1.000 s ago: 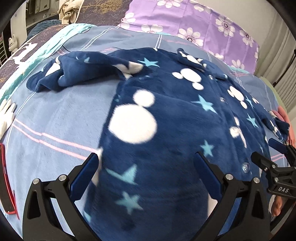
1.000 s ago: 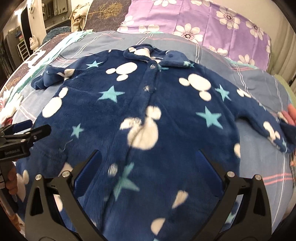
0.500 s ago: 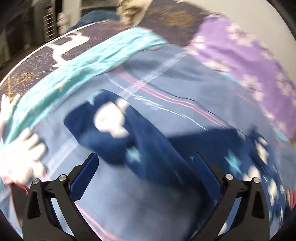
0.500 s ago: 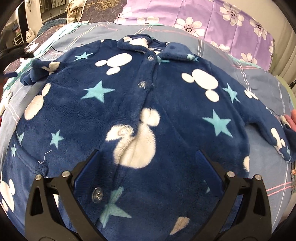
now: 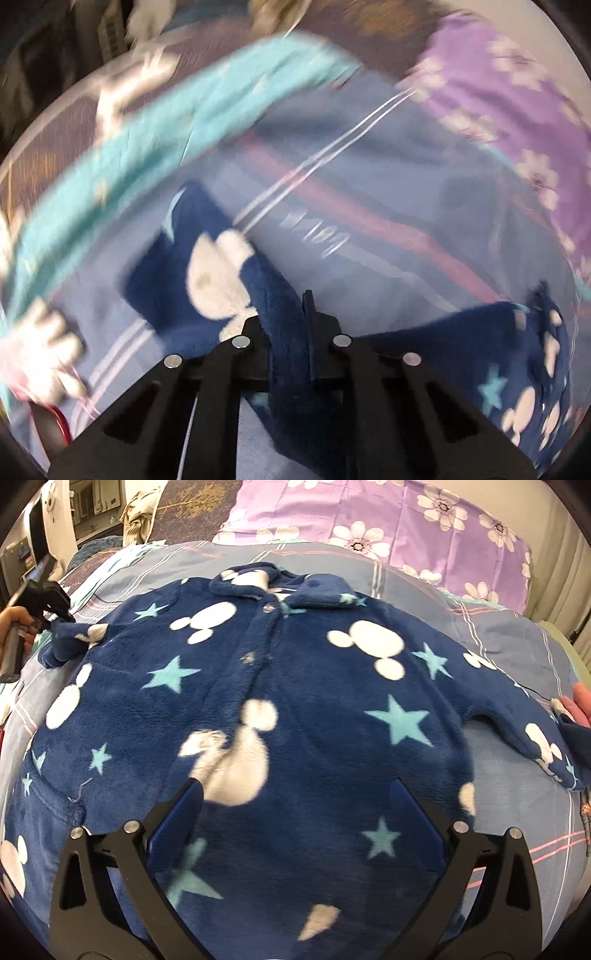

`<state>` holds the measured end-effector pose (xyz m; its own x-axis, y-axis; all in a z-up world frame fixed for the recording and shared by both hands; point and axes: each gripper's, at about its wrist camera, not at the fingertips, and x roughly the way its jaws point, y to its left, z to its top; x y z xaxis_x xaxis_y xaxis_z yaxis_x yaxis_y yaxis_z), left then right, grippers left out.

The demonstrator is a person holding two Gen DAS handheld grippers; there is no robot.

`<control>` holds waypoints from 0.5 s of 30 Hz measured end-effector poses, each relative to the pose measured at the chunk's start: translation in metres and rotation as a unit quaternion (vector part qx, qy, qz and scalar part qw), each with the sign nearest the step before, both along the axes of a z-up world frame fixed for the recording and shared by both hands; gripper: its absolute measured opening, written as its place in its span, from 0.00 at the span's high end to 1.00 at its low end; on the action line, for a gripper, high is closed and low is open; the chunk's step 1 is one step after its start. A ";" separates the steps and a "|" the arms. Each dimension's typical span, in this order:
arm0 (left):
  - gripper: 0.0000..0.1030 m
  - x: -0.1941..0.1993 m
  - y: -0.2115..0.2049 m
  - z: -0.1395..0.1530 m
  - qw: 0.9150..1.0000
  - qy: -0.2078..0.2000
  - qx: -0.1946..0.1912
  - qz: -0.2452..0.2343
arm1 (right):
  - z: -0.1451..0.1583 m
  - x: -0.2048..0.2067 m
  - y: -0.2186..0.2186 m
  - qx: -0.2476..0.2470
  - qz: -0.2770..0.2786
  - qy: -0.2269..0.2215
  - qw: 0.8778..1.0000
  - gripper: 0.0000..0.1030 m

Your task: Fold small clothes

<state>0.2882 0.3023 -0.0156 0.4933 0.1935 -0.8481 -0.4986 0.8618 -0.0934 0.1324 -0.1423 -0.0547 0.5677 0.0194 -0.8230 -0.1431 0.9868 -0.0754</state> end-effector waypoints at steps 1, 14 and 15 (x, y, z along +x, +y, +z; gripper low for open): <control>0.88 -0.004 -0.020 0.021 0.999 -0.037 0.009 -0.035 | -0.001 0.000 -0.004 0.005 -0.004 0.001 1.000 0.02; 0.36 -0.077 -0.295 0.072 0.881 -0.180 0.014 -0.437 | -0.002 -0.019 -0.068 0.048 -0.079 0.002 0.996 0.02; 0.31 -0.084 -0.302 0.065 0.877 -0.170 0.023 -0.449 | -0.002 -0.021 -0.074 0.055 -0.083 0.002 0.995 0.02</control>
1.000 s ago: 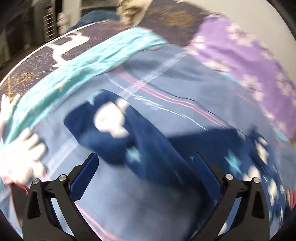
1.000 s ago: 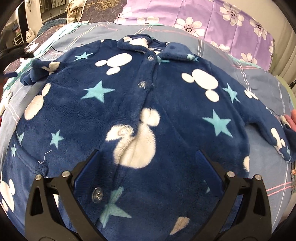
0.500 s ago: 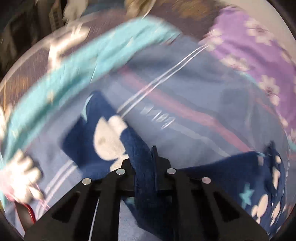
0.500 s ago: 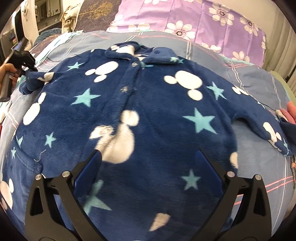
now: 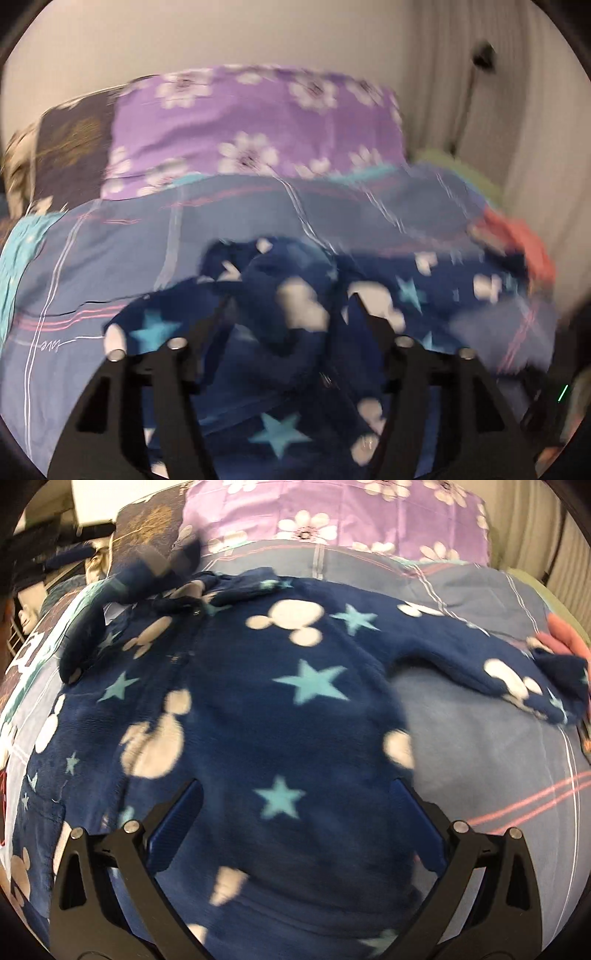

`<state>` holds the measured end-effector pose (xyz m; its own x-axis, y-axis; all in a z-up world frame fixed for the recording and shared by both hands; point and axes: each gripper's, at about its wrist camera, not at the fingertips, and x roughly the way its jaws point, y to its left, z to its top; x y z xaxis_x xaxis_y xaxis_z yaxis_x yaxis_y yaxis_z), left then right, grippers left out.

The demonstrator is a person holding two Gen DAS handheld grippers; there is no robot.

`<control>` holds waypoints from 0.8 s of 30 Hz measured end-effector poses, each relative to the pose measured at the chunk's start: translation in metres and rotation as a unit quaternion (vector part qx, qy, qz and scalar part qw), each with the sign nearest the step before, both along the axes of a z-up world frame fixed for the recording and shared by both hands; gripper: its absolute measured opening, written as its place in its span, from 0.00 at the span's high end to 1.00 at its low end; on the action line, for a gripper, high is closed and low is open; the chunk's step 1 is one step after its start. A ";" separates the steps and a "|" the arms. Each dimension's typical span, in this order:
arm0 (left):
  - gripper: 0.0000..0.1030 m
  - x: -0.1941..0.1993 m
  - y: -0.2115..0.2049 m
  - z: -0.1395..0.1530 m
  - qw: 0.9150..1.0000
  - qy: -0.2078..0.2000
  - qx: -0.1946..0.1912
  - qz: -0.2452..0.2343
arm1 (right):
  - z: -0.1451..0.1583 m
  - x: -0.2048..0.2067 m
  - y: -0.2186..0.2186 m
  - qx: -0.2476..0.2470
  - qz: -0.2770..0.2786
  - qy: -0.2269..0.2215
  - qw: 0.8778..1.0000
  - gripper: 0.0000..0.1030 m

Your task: Fold small clothes

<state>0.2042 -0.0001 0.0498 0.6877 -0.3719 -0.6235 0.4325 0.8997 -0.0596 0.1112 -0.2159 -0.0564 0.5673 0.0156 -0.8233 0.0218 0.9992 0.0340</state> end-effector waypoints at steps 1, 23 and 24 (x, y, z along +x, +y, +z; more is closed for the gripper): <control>0.30 -0.007 -0.006 -0.012 1.000 0.005 0.021 -0.010 | 0.001 -0.002 -0.004 0.006 -0.002 0.000 1.000 0.02; 0.05 0.002 0.123 -0.120 0.966 0.056 0.173 0.183 | 0.008 0.200 0.005 0.129 -0.001 0.019 0.992 0.49; 0.05 0.002 0.124 -0.120 0.967 0.054 0.170 0.184 | 0.001 0.208 0.005 0.142 -0.006 0.031 0.989 0.44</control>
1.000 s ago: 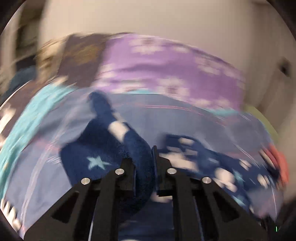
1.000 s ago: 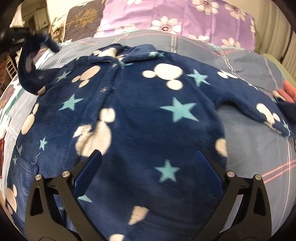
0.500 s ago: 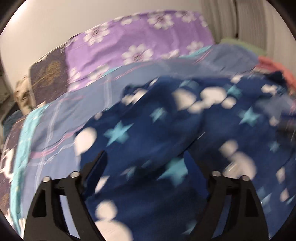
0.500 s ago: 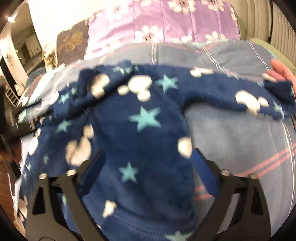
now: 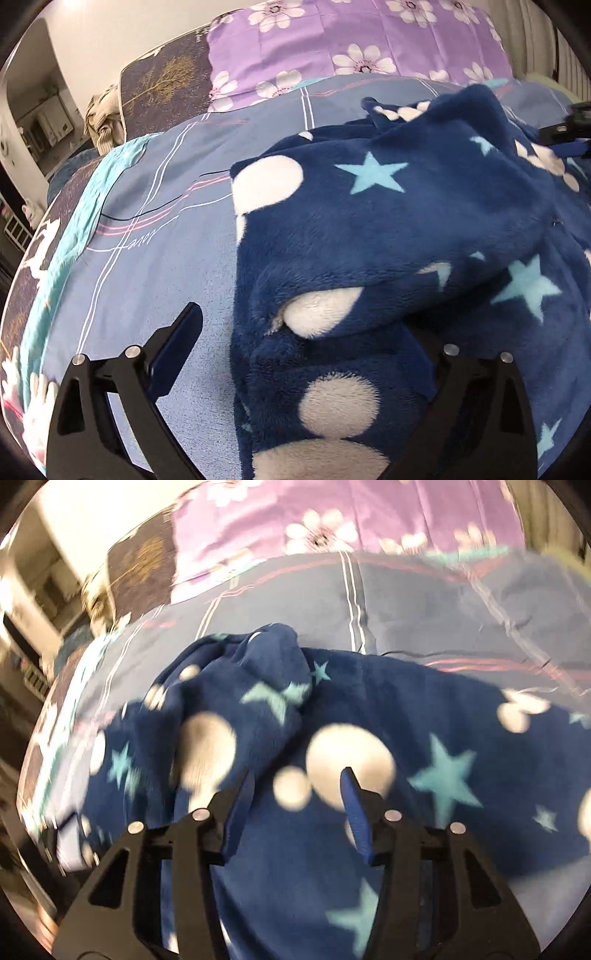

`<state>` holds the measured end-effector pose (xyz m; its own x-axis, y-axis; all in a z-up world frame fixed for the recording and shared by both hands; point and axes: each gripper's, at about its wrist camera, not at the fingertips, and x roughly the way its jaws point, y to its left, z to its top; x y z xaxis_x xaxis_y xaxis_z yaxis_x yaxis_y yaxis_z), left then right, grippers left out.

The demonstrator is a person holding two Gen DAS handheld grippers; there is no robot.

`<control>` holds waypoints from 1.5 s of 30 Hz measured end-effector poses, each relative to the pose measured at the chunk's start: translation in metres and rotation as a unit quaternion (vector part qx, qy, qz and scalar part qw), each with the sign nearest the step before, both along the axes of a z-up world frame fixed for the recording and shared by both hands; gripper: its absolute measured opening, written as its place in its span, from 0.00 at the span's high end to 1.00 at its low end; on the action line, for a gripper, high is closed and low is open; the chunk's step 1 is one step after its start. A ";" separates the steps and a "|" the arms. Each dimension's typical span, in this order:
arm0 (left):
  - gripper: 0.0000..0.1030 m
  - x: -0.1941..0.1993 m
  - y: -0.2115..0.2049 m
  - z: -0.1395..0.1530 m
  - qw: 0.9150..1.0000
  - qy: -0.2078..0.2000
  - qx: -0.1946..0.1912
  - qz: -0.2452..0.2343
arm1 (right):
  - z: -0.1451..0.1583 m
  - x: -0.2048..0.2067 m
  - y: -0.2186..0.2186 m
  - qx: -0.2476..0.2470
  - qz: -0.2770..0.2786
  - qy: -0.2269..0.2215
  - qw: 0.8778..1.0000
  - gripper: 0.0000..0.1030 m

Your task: Fold small clothes

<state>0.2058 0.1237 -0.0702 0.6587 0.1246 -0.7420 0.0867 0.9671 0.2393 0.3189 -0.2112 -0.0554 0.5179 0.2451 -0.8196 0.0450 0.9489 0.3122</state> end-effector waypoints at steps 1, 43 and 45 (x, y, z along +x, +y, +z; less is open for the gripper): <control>0.05 0.000 0.000 0.000 1.000 -0.003 -0.001 0.002 | -0.007 0.008 0.000 0.015 -0.001 0.014 1.000 0.42; 0.60 0.012 0.015 0.038 0.988 -0.025 -0.149 -0.028 | -0.005 -0.012 -0.029 -0.014 0.021 -0.028 0.999 0.93; 0.58 0.018 0.006 0.016 0.997 -0.003 -0.078 -0.024 | 0.008 -0.024 -0.035 0.020 0.001 -0.055 0.998 0.93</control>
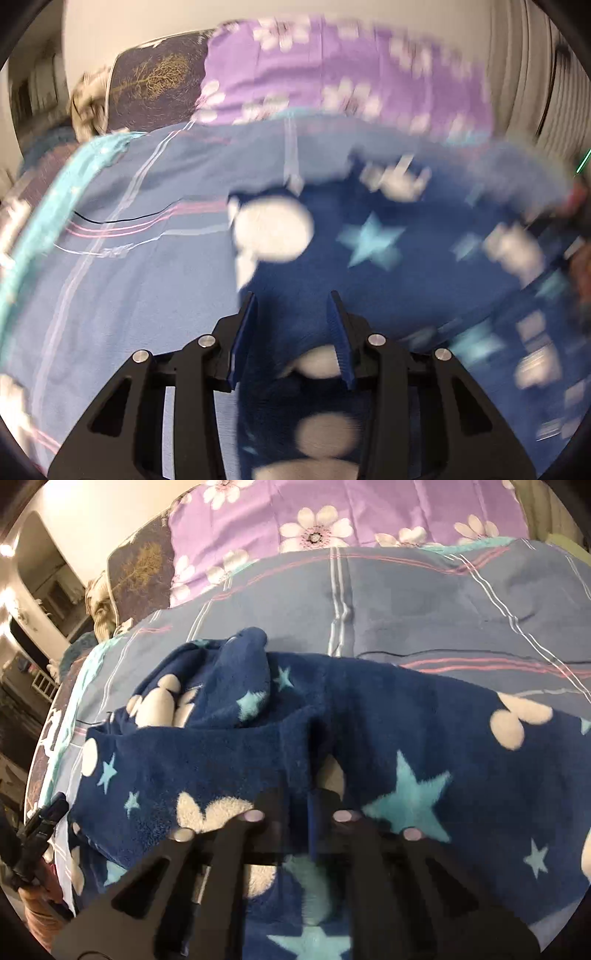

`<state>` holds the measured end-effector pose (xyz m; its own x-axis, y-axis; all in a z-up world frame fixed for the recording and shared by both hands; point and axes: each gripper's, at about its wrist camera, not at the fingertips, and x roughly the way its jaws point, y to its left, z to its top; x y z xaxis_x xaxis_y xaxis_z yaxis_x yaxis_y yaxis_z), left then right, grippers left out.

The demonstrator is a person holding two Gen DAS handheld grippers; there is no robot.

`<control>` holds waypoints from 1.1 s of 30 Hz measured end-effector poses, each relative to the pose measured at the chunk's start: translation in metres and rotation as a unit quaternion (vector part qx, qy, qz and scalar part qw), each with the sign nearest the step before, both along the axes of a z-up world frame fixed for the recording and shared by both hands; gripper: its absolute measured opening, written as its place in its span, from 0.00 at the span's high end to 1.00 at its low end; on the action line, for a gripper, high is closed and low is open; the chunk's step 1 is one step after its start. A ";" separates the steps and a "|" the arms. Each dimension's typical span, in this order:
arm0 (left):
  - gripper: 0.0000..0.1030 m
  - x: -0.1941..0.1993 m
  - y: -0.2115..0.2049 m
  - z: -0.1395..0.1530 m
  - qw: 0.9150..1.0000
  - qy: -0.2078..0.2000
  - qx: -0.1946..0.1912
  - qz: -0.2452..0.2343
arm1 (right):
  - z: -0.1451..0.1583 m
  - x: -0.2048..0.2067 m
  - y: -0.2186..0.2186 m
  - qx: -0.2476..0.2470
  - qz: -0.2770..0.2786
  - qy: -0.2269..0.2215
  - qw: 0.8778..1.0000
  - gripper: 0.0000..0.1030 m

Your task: Fold small clothes

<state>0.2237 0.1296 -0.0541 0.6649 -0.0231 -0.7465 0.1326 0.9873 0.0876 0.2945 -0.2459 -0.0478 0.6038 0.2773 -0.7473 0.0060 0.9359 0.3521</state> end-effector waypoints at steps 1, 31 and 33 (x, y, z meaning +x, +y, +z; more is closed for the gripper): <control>0.58 0.001 -0.004 -0.012 1.000 0.006 0.024 -0.005 | 0.009 -0.009 -0.004 0.017 -0.008 -0.014 1.000 0.93; 0.54 0.010 -0.093 -0.020 0.999 -0.002 0.028 -0.031 | 0.005 -0.110 -0.001 -0.061 0.025 -0.024 0.998 0.59; 0.54 0.008 -0.089 -0.020 0.999 -0.001 0.016 -0.033 | 0.032 -0.125 -0.041 -0.097 -0.032 -0.062 0.993 0.48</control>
<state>0.2318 0.0409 -0.0744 0.6637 -0.0426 -0.7468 0.1963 0.9733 0.1190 0.1690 -0.2866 -0.0156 0.7068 0.0931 -0.7013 0.0349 0.9855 0.1660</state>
